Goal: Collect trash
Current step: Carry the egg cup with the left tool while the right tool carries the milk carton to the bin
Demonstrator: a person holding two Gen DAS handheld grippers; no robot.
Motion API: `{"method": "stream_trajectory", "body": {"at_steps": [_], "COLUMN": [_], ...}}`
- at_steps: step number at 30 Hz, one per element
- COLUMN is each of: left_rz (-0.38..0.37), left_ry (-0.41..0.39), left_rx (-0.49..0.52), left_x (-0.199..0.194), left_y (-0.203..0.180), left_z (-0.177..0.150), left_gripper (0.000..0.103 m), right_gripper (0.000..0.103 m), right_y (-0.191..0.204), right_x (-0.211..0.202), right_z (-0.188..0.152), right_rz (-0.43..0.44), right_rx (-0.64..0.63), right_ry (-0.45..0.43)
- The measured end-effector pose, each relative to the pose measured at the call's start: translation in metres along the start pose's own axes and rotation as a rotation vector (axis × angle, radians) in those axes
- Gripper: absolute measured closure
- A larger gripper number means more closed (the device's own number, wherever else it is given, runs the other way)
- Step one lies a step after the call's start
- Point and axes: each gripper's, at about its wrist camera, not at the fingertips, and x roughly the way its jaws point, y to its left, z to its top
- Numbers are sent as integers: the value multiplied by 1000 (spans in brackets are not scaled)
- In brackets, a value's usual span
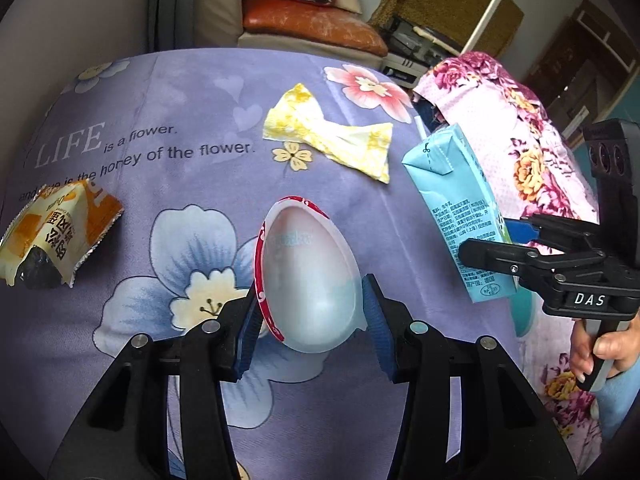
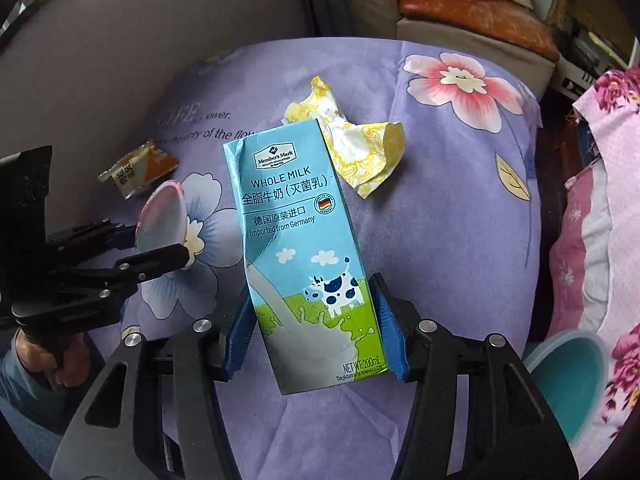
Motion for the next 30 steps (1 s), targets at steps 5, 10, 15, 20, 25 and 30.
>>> {"method": "stream_trajectory", "body": {"at_steps": [5, 10, 15, 20, 25, 30], "left_rz": [-30, -89, -159, -188, -192, -186], "left_ry": [11, 25, 53, 101, 153, 191], "left_rx": [88, 184, 301, 396, 444, 456], "left_x": [3, 14, 32, 59, 88, 105], "left_y": [-49, -108, -177, -241, -279, -295], "left_z": [1, 5, 6, 1, -6, -11], "left_gripper": [54, 54, 54, 54, 54, 54], "right_gripper": [51, 51, 51, 51, 51, 51], "right_y": [-21, -61, -115, -156, -197, -222], "right_x": [-33, -70, -108, -133, -152, -154], "right_z": [-24, -62, -103, -141, -177, -195], "right_rz": [-9, -49, -109, -169, -191, -198], "right_rx": [88, 214, 355, 456, 555, 596], "right_ry": [-74, -139, -200, -241, -253, -253]}}
